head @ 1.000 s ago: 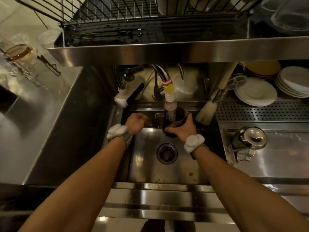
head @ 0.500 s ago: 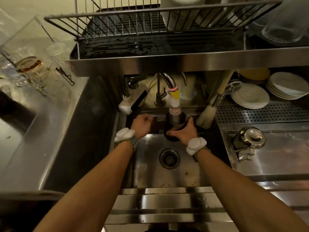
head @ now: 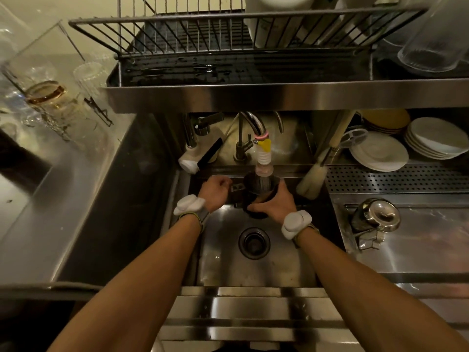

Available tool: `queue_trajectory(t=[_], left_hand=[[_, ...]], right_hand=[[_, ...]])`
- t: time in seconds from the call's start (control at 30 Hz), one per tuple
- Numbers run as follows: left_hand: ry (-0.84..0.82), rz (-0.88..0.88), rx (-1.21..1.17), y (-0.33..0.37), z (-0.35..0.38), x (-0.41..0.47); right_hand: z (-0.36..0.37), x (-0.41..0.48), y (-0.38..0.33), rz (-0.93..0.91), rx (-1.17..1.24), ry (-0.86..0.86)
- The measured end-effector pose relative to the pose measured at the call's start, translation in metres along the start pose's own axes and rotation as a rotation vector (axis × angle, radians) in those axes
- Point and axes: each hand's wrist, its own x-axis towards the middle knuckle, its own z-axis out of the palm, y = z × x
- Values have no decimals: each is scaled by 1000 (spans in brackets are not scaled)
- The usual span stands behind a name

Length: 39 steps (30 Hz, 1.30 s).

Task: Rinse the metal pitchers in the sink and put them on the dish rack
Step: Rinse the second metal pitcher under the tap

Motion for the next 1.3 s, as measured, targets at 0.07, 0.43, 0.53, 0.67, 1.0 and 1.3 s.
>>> queue_trajectory(t=[0.07,0.43,0.53,0.67,1.0,1.3], left_hand=[[-13,-23,-19,2,1,-1],[-231,33,-125,25,-1,-9],[-224,1,-202,29,5,-3],[-237,0,-213,31,7,0],[-204,9,-76,34,6,3],[-59,354,679,34,3,-1]], right_hand=[[-1,0,3,7,-14,-10],[-9,7,1,5,-19,-16],[-12,10,0,24,-4,-5],[-12,14,0,45,-4,-52],[-15,41,35,74,-120,-217],[-29,20,23,183,-197,-192]])
